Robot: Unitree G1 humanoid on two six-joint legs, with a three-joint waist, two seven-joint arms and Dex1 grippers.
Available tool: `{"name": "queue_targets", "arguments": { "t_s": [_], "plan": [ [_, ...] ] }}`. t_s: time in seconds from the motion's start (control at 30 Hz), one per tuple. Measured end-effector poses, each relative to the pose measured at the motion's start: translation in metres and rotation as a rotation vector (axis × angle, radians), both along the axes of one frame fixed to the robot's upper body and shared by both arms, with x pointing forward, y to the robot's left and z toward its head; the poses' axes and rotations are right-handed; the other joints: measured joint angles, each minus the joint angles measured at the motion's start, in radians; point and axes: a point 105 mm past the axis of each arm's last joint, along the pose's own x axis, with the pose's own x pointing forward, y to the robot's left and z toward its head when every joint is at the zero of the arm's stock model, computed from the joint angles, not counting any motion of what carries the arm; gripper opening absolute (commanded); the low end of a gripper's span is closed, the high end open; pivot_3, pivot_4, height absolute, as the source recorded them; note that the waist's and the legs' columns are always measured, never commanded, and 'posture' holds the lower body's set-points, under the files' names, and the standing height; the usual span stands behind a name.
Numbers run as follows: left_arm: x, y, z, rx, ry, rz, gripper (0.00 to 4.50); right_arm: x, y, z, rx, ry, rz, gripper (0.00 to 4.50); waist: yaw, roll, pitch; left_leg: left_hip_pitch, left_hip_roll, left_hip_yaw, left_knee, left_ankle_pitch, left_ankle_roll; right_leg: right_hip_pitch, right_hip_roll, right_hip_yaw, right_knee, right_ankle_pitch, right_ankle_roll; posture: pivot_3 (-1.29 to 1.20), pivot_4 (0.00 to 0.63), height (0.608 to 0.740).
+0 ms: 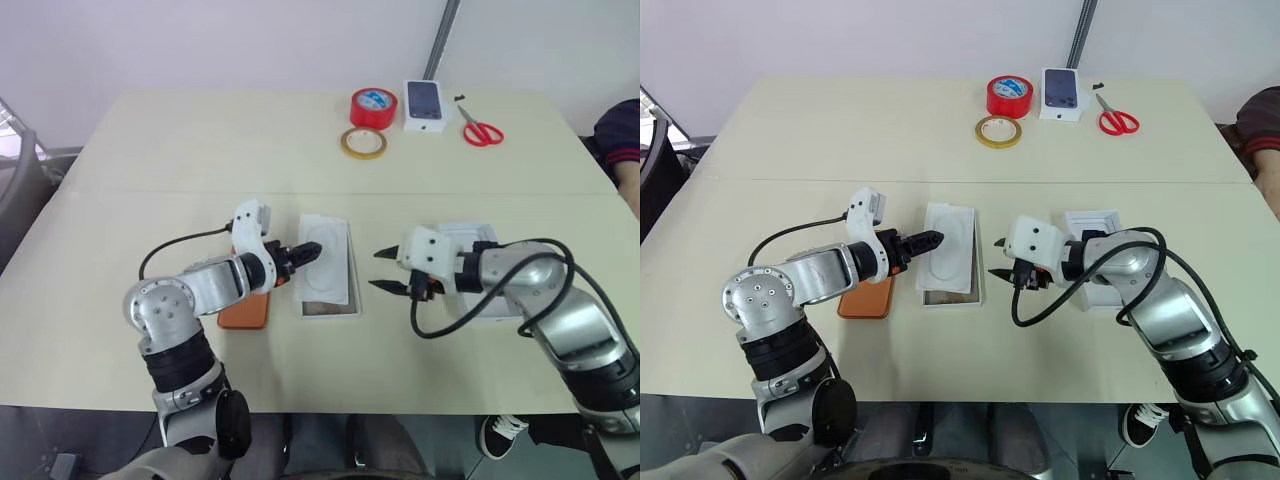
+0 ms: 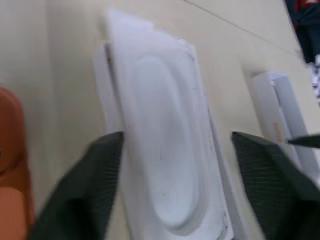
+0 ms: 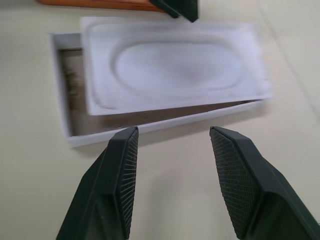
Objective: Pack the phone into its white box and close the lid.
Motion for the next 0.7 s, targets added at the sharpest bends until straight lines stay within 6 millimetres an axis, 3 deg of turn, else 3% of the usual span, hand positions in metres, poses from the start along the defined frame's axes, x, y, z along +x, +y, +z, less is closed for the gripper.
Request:
{"name": "queue_targets", "arguments": {
  "t_s": [0.07,0.17,0.3,0.5,0.7],
  "plan": [
    [0.000,0.008,0.006,0.011,-0.026,-0.006,3.52,0.009,0.007,0.003,0.022,-0.015,-0.011,0.07,-0.004,0.000,0.000,0.000,0.000,0.000,-0.001,0.000,0.000,0.000,0.001,0.000,0.000,0.000,0.000,0.00,0.150,0.736],
    [0.001,0.034,0.016,0.101,-0.090,0.008,3.52,0.019,0.021,0.006,0.024,-0.039,-0.010,0.02,-0.007,0.000,0.000,0.000,0.000,0.000,-0.002,0.001,-0.002,-0.001,0.001,0.000,0.000,0.000,0.000,0.00,0.150,0.736],
    [-0.001,0.072,0.035,0.253,-0.298,0.007,3.52,0.025,0.046,-0.002,0.016,-0.038,0.022,0.02,-0.006,0.001,0.000,0.000,0.000,0.000,-0.003,0.002,-0.003,-0.002,0.000,0.000,0.000,0.000,0.000,0.00,0.150,0.736],
    [-0.030,0.085,0.012,0.366,-0.463,-0.240,3.52,0.018,0.075,-0.022,-0.056,-0.038,0.149,0.02,0.004,0.002,0.001,0.000,-0.001,0.000,-0.004,0.002,-0.003,-0.001,-0.002,-0.001,-0.002,0.000,-0.001,0.00,0.150,0.736],
    [-0.049,0.096,0.000,0.405,-0.497,-0.380,3.52,0.012,0.077,-0.038,-0.138,-0.008,0.223,0.02,-0.002,0.003,0.001,0.000,0.000,0.000,-0.004,-0.003,0.005,-0.002,-0.002,0.000,-0.002,-0.001,-0.002,0.00,0.150,0.736]
  ]
}}
